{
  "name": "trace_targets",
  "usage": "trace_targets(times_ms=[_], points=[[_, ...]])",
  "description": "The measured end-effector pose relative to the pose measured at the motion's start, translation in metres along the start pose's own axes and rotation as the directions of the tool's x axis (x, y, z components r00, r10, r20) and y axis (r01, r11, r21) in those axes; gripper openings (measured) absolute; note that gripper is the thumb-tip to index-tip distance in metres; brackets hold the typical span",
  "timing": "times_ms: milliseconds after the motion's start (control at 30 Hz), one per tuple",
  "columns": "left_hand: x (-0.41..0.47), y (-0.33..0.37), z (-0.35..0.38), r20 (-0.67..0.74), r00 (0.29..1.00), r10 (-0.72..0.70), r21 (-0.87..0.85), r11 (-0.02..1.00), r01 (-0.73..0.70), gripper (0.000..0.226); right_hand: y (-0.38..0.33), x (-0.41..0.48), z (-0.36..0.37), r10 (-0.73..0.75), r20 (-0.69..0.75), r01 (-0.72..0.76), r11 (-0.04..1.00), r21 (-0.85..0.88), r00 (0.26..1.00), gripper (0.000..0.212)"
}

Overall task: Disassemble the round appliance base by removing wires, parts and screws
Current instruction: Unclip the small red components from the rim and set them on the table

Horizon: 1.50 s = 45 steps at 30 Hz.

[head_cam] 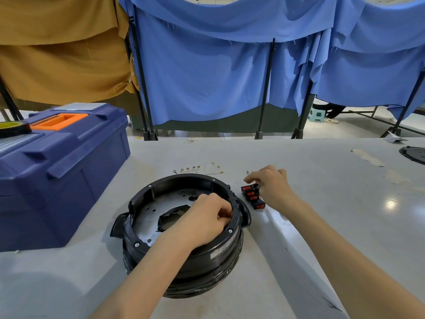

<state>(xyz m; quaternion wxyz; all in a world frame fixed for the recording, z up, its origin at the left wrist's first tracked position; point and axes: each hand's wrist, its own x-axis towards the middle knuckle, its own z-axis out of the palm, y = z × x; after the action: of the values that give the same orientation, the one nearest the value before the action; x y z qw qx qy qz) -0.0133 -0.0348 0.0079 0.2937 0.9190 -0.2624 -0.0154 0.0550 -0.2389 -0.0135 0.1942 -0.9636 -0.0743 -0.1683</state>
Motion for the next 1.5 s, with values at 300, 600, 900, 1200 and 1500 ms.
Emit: trace_targets(times_ms=[300,600,900,1200,1500], points=[[0.001,-0.004,0.001,-0.080,0.993,-0.087,-0.061,0.995,0.082,0.035,-0.029,-0.050,-0.006,-0.009,-0.127,0.038,0.972,0.232,0.992,0.017],[-0.006,0.012,-0.007,-0.197,0.960,-0.199,-0.201,0.966,0.160,0.068,-0.052,-0.072,-0.010,0.336,0.295,-0.444,0.587,0.677,0.894,0.012],[-0.007,0.034,0.002,-0.073,0.968,-0.239,0.028,0.970,0.241,0.059,-0.041,-0.074,-0.023,0.363,0.409,-0.523,0.313,0.792,0.837,0.036],[-0.010,0.063,-0.008,-0.245,0.956,-0.160,0.158,0.966,0.203,0.043,-0.036,-0.069,-0.036,0.279,0.407,-0.461,0.163,0.872,0.870,0.013],[0.000,0.066,-0.058,-0.339,0.918,-0.208,-0.084,0.978,0.191,0.038,-0.032,-0.071,-0.024,0.263,0.345,-0.406,0.231,0.884,0.901,0.020]])
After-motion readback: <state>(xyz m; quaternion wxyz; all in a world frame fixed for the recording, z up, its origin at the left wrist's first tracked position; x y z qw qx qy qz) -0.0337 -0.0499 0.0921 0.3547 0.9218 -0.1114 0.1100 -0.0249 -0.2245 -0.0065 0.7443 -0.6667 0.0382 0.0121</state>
